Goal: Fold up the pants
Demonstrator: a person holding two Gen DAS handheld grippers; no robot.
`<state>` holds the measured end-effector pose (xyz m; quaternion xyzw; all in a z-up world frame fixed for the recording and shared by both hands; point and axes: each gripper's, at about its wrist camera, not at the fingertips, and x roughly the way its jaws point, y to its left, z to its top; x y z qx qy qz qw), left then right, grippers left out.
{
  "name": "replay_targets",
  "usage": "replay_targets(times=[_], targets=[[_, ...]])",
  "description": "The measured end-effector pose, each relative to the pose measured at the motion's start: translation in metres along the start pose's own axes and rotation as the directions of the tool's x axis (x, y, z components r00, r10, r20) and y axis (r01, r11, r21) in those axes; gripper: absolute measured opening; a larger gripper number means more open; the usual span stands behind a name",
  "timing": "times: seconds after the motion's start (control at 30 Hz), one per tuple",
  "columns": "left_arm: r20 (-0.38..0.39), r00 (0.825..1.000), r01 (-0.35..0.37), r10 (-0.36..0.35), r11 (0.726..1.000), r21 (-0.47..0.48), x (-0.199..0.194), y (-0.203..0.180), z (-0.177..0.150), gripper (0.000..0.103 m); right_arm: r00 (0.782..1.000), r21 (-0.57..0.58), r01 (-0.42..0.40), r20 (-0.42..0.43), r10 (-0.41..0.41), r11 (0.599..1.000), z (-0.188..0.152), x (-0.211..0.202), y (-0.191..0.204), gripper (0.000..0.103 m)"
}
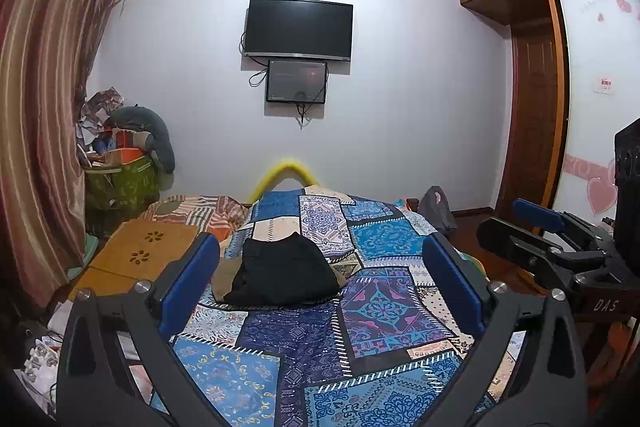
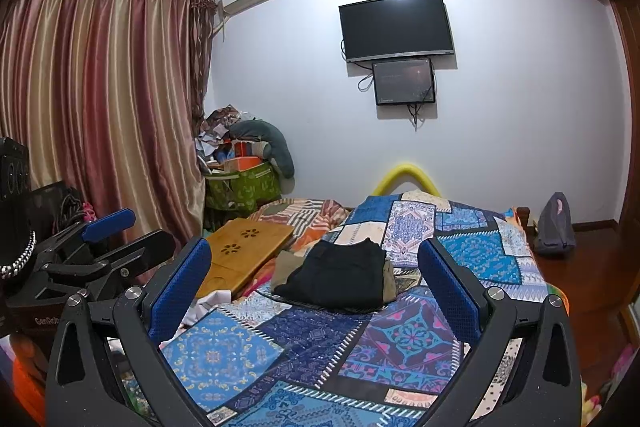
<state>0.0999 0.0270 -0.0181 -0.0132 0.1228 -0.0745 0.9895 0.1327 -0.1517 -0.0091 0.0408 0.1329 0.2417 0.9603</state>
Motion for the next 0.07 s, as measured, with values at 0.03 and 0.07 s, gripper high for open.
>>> replay_targets(times=[0.03,0.07], targets=[[0.000,1.000,0.000,0.000,1.000,0.000,0.0001,0.0000,0.0001,0.102,1.000,0.002,-0.001,0.000,0.001,1.000,0.0003,-0.0002,0.0001,0.103],[0.001,1.000,-0.001,0.001,1.000,0.001,0.0000,0.0000,0.0001,0.102,1.000,0.002,-0.001,0.000,0.001,1.000,0.0001,0.0000,0.0005,0.103]])
